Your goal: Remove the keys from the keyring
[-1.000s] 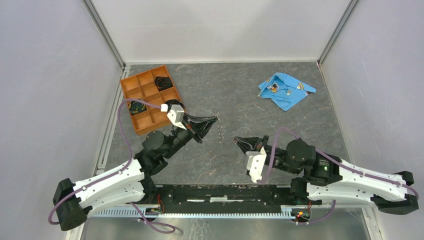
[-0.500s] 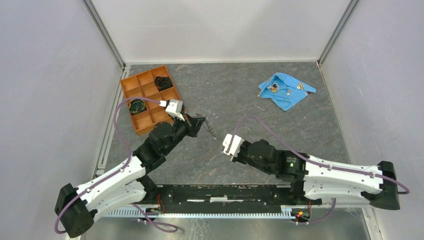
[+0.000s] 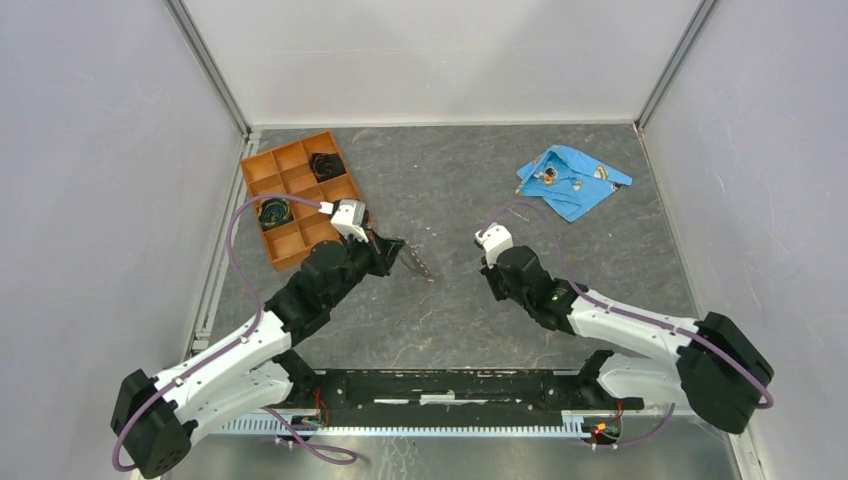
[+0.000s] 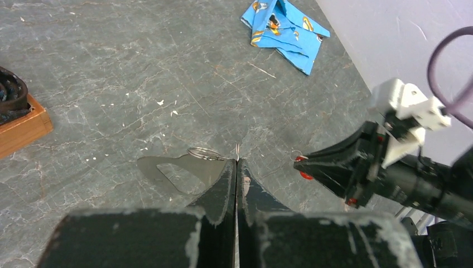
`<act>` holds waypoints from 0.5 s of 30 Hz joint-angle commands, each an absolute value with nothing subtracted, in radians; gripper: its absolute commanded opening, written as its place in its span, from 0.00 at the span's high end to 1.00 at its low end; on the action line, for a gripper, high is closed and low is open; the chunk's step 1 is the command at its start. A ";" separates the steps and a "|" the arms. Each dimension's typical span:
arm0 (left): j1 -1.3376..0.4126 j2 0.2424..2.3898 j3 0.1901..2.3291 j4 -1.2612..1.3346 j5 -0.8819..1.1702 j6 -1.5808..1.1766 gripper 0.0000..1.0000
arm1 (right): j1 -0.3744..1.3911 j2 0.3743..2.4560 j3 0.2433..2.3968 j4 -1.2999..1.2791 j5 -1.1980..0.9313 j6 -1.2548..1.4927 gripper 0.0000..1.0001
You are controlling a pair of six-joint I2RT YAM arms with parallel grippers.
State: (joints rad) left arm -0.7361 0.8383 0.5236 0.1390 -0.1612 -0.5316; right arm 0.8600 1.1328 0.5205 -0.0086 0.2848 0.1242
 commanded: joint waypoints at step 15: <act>-0.717 0.899 0.555 0.187 -0.073 -0.624 0.98 | 0.600 1.324 0.430 0.193 0.147 0.222 0.92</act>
State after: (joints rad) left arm -0.7258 0.8879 0.5236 0.1360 -0.0994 -0.5800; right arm 0.6178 1.3060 0.4465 0.1452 0.1627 0.2089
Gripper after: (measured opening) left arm 0.021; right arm 0.076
